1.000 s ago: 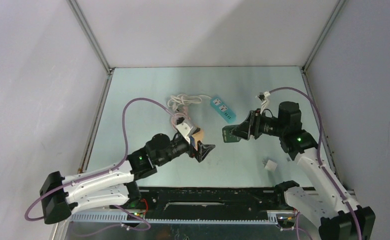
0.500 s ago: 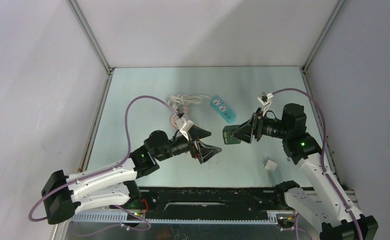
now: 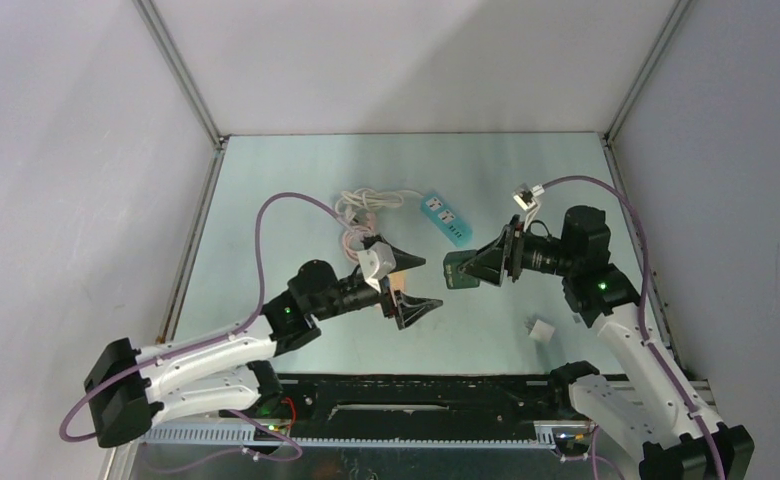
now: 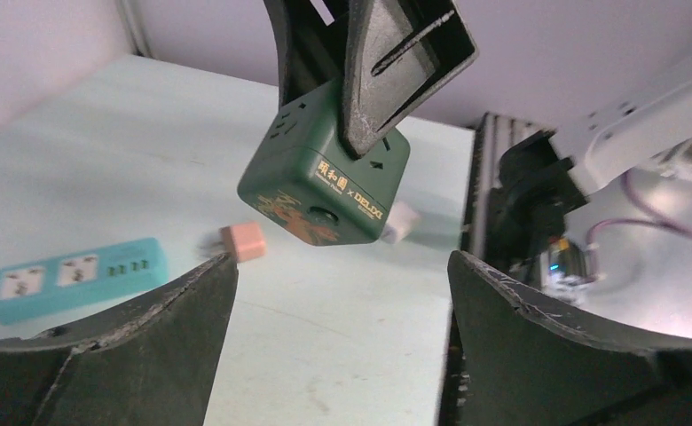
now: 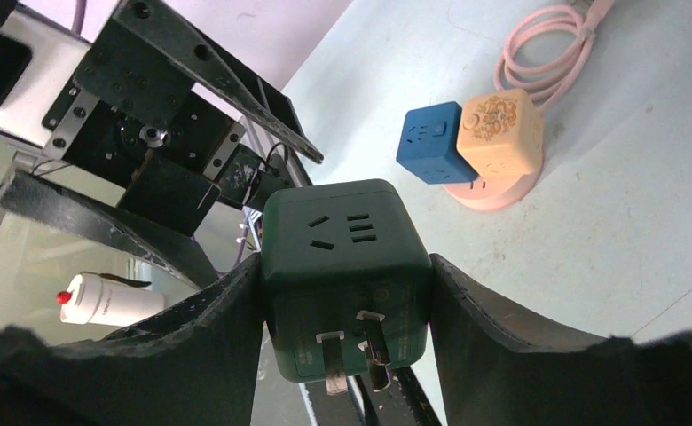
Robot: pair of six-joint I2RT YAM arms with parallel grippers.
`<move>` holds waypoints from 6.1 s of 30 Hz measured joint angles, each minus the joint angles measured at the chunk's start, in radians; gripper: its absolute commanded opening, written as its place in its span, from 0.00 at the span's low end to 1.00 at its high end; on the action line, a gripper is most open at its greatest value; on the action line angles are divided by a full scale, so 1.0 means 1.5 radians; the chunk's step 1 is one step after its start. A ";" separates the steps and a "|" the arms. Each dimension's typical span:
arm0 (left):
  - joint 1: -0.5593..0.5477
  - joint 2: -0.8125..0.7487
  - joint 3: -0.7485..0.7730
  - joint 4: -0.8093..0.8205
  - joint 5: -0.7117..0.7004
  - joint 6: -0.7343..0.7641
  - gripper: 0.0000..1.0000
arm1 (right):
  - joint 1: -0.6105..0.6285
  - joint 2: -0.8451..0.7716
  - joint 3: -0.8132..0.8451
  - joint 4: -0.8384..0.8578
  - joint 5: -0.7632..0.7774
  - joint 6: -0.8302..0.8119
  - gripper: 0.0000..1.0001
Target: Insert the plug
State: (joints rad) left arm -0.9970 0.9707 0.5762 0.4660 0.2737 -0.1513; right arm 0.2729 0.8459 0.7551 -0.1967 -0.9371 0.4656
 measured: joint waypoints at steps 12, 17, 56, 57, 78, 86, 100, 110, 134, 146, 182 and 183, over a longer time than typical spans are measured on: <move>-0.001 0.071 -0.005 0.089 0.033 0.274 0.79 | 0.006 0.041 -0.004 -0.006 -0.001 0.035 0.00; -0.009 0.120 -0.035 0.192 0.052 0.349 0.81 | 0.009 0.042 -0.004 0.004 -0.007 0.057 0.00; -0.025 0.047 0.049 -0.024 -0.026 0.169 1.00 | 0.016 -0.032 -0.005 0.013 0.016 0.019 0.00; -0.022 0.045 0.060 -0.054 -0.047 0.126 1.00 | 0.016 -0.035 -0.005 0.013 0.016 0.015 0.00; 0.052 -0.035 0.110 -0.258 -0.108 -0.322 0.99 | 0.097 -0.149 -0.022 0.123 0.113 -0.238 0.00; 0.089 -0.042 0.113 -0.229 -0.052 -0.459 0.96 | 0.159 -0.175 -0.072 0.166 0.145 -0.440 0.00; 0.092 0.018 0.146 -0.140 0.112 -0.514 0.93 | 0.302 -0.227 -0.092 0.192 0.149 -0.609 0.00; 0.093 0.065 0.150 -0.021 0.210 -0.578 0.87 | 0.326 -0.215 -0.092 0.240 0.174 -0.638 0.00; 0.095 0.086 0.150 0.063 0.230 -0.618 0.00 | 0.332 -0.189 -0.092 0.312 0.191 -0.640 0.69; 0.098 0.050 0.190 -0.286 -0.023 -0.293 0.00 | 0.302 -0.160 -0.092 0.283 0.308 -0.559 1.00; 0.323 -0.098 0.234 -0.482 0.066 -0.143 0.00 | 0.115 0.894 0.627 -0.309 0.622 -0.382 0.59; 0.324 -0.100 0.234 -0.482 0.067 -0.143 0.00 | 0.115 0.897 0.628 -0.314 0.617 -0.386 0.54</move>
State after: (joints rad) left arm -0.5114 0.8207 0.9279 -0.2577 0.3744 -0.3664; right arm 0.4450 2.1910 1.6970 -0.6674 -0.0116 -0.1135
